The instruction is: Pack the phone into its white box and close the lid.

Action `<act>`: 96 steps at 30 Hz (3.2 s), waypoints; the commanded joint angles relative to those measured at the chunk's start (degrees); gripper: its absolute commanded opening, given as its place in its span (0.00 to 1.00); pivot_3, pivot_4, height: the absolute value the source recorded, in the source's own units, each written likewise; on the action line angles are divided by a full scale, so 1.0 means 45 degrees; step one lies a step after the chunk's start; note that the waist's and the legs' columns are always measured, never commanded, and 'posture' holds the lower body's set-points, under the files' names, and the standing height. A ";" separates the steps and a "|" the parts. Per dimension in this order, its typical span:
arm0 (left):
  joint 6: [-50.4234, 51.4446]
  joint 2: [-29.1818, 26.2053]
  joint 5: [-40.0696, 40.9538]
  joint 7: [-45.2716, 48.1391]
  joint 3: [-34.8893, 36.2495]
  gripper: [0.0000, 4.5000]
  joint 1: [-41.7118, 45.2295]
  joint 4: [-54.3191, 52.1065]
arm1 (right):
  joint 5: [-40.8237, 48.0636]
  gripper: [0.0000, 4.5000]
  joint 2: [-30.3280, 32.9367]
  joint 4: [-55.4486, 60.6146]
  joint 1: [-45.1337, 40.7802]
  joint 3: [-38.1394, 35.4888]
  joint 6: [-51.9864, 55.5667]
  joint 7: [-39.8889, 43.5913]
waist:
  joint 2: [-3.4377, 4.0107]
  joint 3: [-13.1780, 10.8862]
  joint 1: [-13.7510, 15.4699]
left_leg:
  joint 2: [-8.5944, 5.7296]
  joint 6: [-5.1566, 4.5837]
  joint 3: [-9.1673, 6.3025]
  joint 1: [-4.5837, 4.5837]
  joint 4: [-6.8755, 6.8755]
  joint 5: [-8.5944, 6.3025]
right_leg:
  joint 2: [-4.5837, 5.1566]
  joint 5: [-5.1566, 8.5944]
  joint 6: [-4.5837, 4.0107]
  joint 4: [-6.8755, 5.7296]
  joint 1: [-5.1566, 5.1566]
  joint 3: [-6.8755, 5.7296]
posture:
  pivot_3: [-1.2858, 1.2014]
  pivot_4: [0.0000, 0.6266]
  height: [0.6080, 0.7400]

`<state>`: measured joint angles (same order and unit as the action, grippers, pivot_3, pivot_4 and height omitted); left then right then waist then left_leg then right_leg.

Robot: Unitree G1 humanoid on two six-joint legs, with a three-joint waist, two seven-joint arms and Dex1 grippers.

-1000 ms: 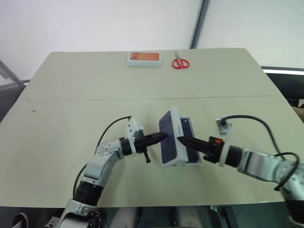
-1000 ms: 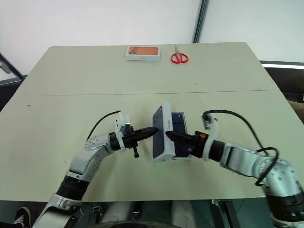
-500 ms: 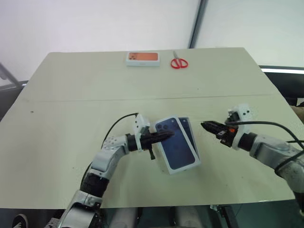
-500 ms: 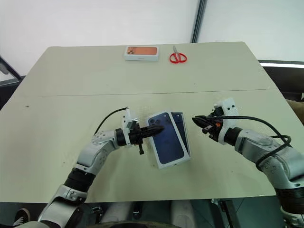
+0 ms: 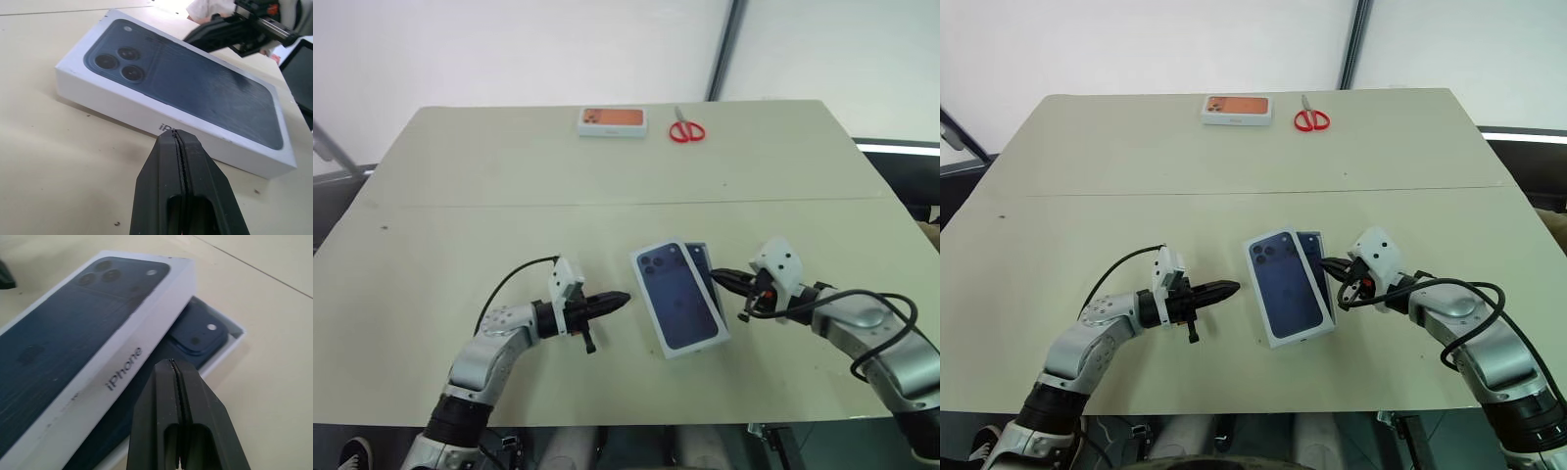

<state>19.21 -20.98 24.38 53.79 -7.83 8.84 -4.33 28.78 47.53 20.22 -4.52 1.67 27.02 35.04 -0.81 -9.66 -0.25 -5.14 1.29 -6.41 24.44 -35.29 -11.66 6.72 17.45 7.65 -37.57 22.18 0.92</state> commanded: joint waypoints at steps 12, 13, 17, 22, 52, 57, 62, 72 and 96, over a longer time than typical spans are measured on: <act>-0.0882 0.2060 -0.1283 -0.0436 -0.1384 0.00 0.1866 0.2377 | -0.1189 0.01 -0.0235 0.1050 0.0188 -0.0654 0.0069 0.0608 | 0.0007 0.0005 0.0215 | -0.0003 -0.0002 -0.0004 -0.0007 -0.0018 -0.0002 | -0.0005 -0.0001 0.0002 -0.0001 -0.0016 -0.0008 | 0.52 0.24 1.00; -0.0888 0.2160 -0.1250 -0.0429 -0.1341 0.00 0.1958 0.2424 | -0.1297 0.01 -0.0235 0.1013 0.0253 -0.0647 0.0066 0.0627 | 0.0007 0.0005 0.0216 | -0.0002 -0.0001 -0.0004 -0.0010 -0.0018 -0.0002 | -0.0005 -0.0002 0.0002 -0.0001 -0.0022 -0.0008 | 0.52 0.24 1.00; -0.0856 0.2542 -0.1123 -0.0627 -0.1029 0.00 0.2499 0.2568 | -0.1909 0.01 -0.0135 0.0876 0.0493 -0.0528 -0.0139 0.0783 | 0.0004 0.0004 0.0251 | -0.0011 -0.0002 -0.0012 -0.0010 -0.0038 -0.0002 | 0.0000 -0.0002 0.0002 0.0000 -0.0040 -0.0014 | 0.52 0.24 1.00; -0.0706 0.2896 -0.0886 -0.0889 -0.0659 0.00 0.3208 0.2993 | -0.2532 0.01 -0.0423 0.0479 0.0228 -0.0426 -0.0247 0.0657 | 0.0002 0.0002 0.0215 | -0.0009 -0.0002 -0.0016 -0.0009 -0.0037 -0.0002 | -0.0004 -0.0002 0.0003 -0.0001 -0.0036 -0.0019 | 0.52 0.24 1.00; -0.0653 0.2805 -0.1260 -0.0805 -0.0921 0.00 0.2644 0.2461 | -0.3351 0.01 -0.0935 0.0219 0.0114 -0.0788 -0.0271 0.1097 | 0.0002 0.0002 0.0201 | -0.0009 -0.0001 -0.0014 -0.0009 -0.0034 -0.0001 | -0.0007 -0.0003 0.0004 -0.0001 -0.0033 -0.0017 | 0.52 0.24 1.00; -0.0585 0.2756 -0.1280 -0.0911 -0.0930 0.00 0.2535 0.2294 | -0.3503 0.01 -0.0915 0.0293 0.0123 -0.0758 -0.0254 0.1142 | 0.0002 0.0002 0.0204 | -0.0009 -0.0001 -0.0014 -0.0009 -0.0035 -0.0002 | -0.0006 -0.0003 0.0004 -0.0001 -0.0034 -0.0016 | 0.52 0.24 1.00; -0.0456 0.2706 -0.1218 -0.1018 -0.0872 0.00 0.2267 0.2106 | -0.3712 0.01 -0.0948 0.0231 0.0149 -0.0606 -0.0426 0.1149 | 0.0002 0.0002 0.0203 | -0.0009 -0.0001 -0.0013 -0.0009 -0.0034 -0.0002 | -0.0006 -0.0003 0.0004 -0.0001 -0.0033 -0.0016 | 0.52 0.24 1.00; -0.0046 0.2178 -0.0898 -0.1137 -0.0268 0.00 0.2330 0.1798 | -0.4383 0.01 -0.0244 0.0081 0.0316 -0.0789 -0.0867 0.1564 | 0.0004 0.0003 0.0201 | -0.0008 -0.0001 -0.0014 -0.0010 -0.0032 -0.0002 | -0.0007 -0.0003 0.0004 -0.0002 -0.0030 -0.0016 | 0.52 0.24 1.00; -0.0074 0.3337 -0.1336 -0.0729 -0.1582 0.00 0.4175 0.3093 | -0.2511 0.01 -0.0104 0.1449 0.0895 -0.1296 -0.0642 0.3298 | -0.0002 0.0000 0.0197 | -0.0010 -0.0004 -0.0017 -0.0009 -0.0061 -0.0003 | -0.0009 -0.0003 0.0010 -0.0002 -0.0052 -0.0025 | 0.52 0.24 1.00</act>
<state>20.33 -5.56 19.49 49.57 -13.62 28.48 10.19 17.58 46.32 25.03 -0.73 -4.04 25.16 49.70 -0.82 -9.66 0.63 -5.18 1.27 -6.48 24.39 -35.57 -11.67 6.67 17.44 7.69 -37.58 21.95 0.81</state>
